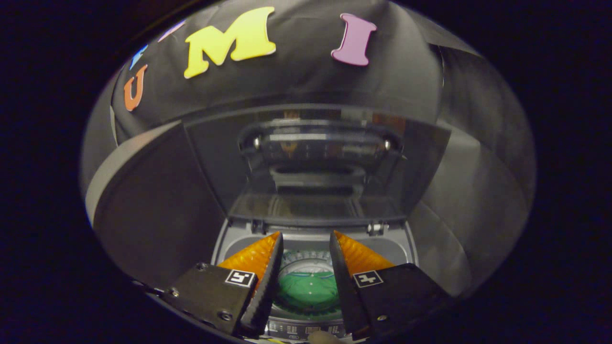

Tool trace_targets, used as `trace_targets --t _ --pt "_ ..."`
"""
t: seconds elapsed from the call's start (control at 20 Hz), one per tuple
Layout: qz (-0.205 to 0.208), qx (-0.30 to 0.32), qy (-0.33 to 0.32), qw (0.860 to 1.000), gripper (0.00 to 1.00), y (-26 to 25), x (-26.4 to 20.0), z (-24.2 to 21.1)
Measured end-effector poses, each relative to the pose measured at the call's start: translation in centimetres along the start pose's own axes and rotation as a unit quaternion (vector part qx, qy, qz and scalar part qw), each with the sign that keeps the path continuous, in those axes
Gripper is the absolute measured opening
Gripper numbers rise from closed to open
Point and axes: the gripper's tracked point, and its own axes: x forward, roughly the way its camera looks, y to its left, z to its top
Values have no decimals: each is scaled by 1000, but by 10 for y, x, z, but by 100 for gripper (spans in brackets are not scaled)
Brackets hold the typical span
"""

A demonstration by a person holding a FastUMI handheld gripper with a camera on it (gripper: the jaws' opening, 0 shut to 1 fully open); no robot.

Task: Put the clothes into the washing machine and then close the washing machine lid.

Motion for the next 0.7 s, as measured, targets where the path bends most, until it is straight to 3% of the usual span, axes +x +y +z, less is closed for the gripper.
trace_targets --t 0.4,0.7 --pt "7 0 -87 996 61 4 -25 105" --pt "-4 10 -105 994 61 -4 -14 144"
